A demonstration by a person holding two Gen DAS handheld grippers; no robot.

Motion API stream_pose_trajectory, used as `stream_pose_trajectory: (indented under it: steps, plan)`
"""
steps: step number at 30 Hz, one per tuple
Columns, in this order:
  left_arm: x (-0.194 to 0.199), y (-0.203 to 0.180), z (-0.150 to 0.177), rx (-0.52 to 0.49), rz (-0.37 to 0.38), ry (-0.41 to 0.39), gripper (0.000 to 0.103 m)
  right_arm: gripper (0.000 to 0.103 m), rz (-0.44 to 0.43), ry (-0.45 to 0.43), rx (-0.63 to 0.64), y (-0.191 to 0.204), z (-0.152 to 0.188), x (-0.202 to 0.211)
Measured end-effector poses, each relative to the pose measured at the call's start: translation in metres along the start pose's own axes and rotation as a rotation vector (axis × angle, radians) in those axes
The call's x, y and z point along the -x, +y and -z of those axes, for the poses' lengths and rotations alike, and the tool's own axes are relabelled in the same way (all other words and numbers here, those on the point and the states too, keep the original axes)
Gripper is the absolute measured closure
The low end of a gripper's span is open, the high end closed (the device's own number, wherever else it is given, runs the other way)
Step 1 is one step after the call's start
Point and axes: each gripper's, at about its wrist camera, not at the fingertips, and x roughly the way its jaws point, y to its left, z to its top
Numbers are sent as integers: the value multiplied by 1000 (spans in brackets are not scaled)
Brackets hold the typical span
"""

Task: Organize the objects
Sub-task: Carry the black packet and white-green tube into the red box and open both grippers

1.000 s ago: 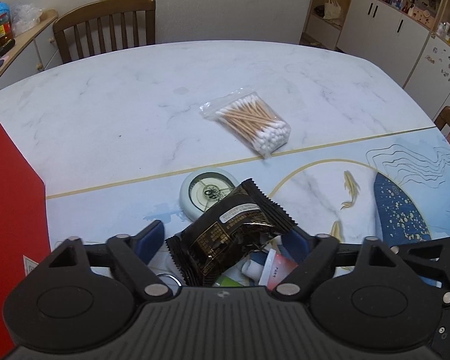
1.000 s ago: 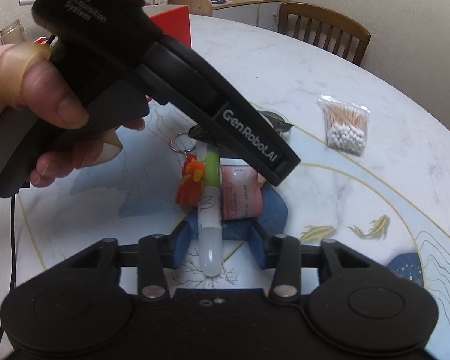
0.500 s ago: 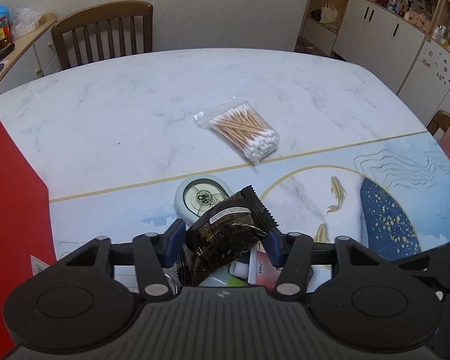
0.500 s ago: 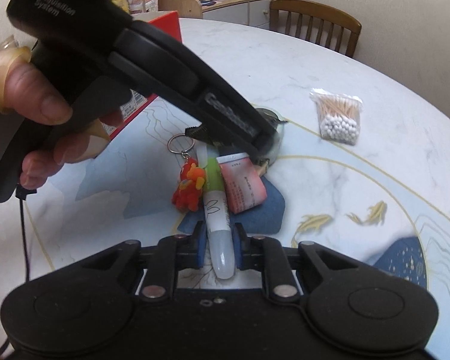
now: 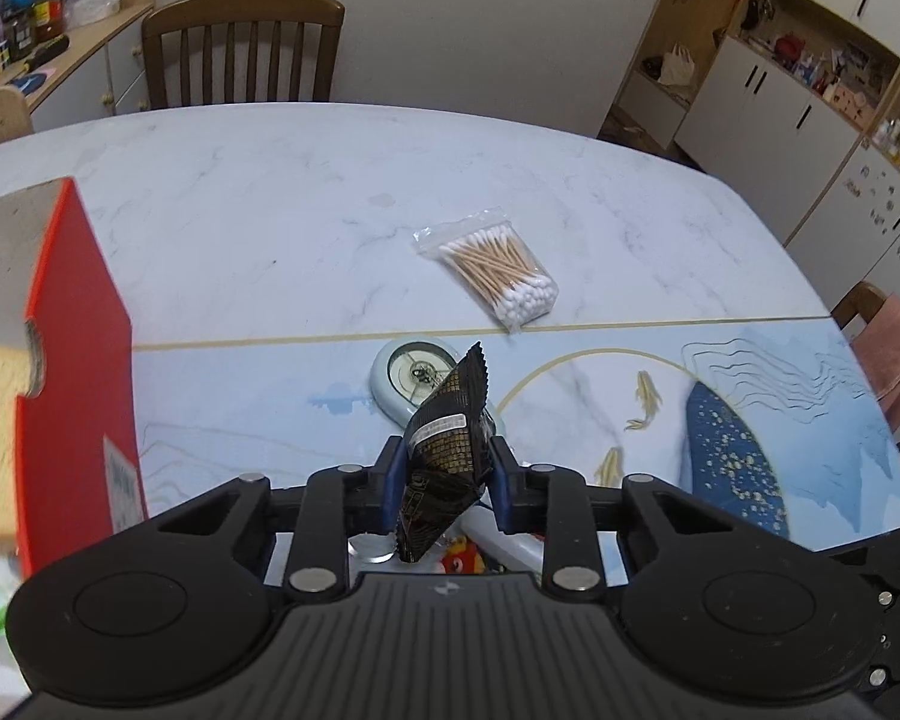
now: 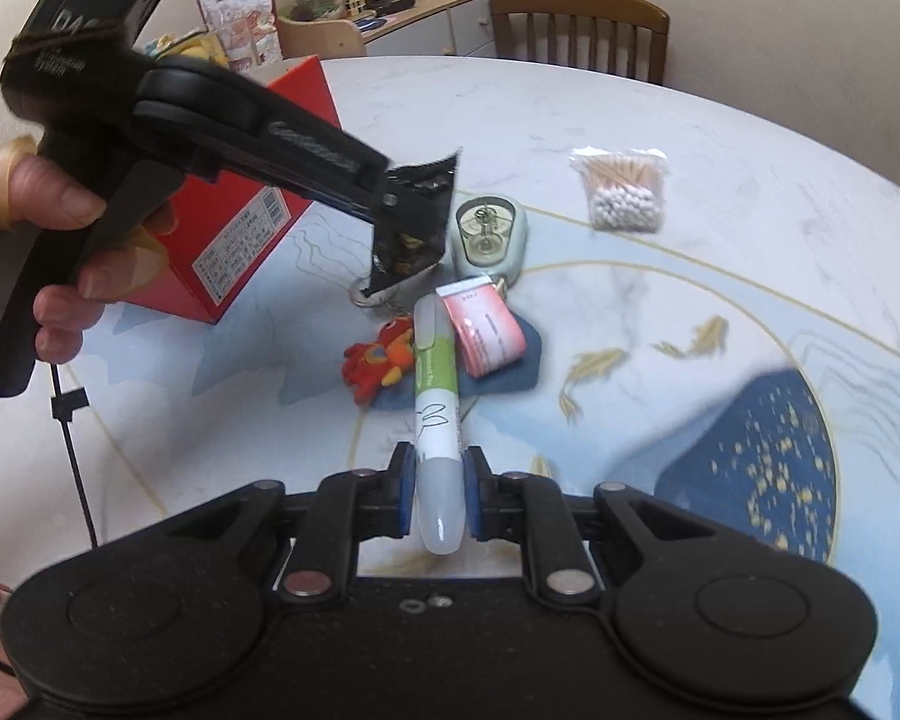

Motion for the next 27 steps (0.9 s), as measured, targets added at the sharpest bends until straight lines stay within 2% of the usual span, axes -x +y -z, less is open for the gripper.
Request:
stream_pose_trajectory:
  steps: [5,13,21,27]
  plan:
    - [17,3,5,46,31,-16,77,88,-30,-37,-63,-2,7,22]
    - [46,9,11,84,77,-28,77,88,3,-101,-111,5,3,51]
    - [83,27,14,124,137,-43,77,88,56,-175,-102,21,-11,77]
    - [117,52,14,127,133,-76,77,88,77,-230,-96,37,-32,90]
